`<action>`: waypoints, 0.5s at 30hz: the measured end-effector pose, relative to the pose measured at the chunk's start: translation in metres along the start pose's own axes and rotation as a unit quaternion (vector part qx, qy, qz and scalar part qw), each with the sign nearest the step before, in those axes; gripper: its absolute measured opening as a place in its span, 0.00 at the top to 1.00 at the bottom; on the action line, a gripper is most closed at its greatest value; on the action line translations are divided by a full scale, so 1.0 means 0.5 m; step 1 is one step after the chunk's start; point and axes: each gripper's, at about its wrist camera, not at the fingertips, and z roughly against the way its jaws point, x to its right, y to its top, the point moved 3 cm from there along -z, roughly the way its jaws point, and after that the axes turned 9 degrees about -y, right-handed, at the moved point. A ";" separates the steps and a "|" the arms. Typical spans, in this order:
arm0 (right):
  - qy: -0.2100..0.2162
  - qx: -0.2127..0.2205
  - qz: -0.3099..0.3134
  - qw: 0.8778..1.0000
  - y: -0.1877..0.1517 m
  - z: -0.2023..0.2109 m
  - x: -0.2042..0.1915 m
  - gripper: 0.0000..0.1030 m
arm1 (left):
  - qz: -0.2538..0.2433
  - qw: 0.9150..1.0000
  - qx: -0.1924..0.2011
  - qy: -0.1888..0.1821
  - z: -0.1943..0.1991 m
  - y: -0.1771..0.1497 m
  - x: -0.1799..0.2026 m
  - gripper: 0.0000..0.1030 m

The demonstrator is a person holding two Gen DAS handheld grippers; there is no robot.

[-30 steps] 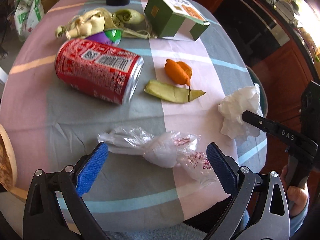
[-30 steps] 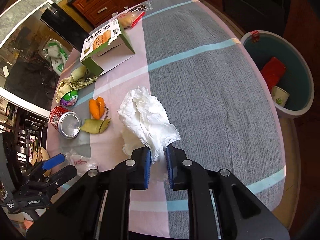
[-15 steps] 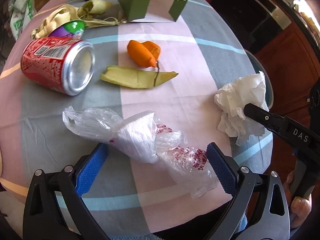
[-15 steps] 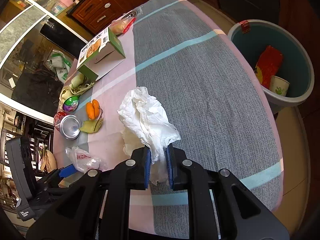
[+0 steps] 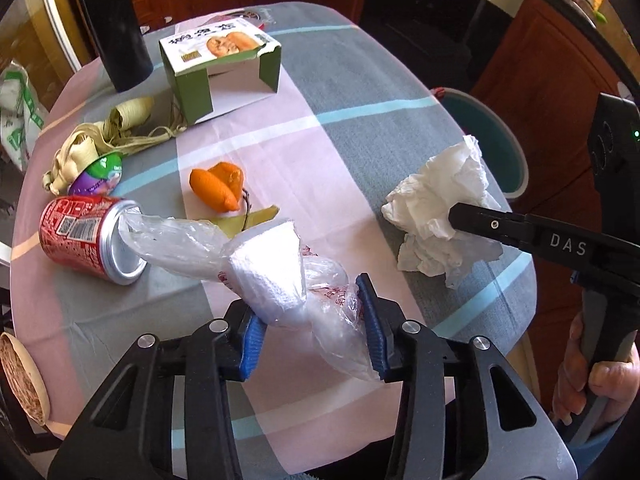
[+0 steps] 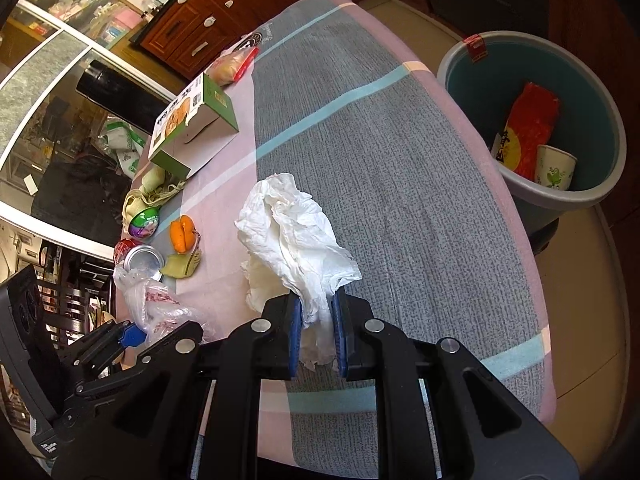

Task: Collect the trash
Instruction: 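Carry the tissue and plastic bag over the trash bin with both tools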

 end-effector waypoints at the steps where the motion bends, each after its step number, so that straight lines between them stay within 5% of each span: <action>1: 0.002 0.003 -0.001 1.000 0.004 0.004 0.001 0.87 | 0.000 1.000 0.004 0.000 0.006 0.007 -0.001 0.58; 15: 0.007 0.046 -0.044 0.998 0.099 0.073 0.063 0.87 | -0.050 0.998 0.018 -0.023 0.019 0.139 0.074 0.57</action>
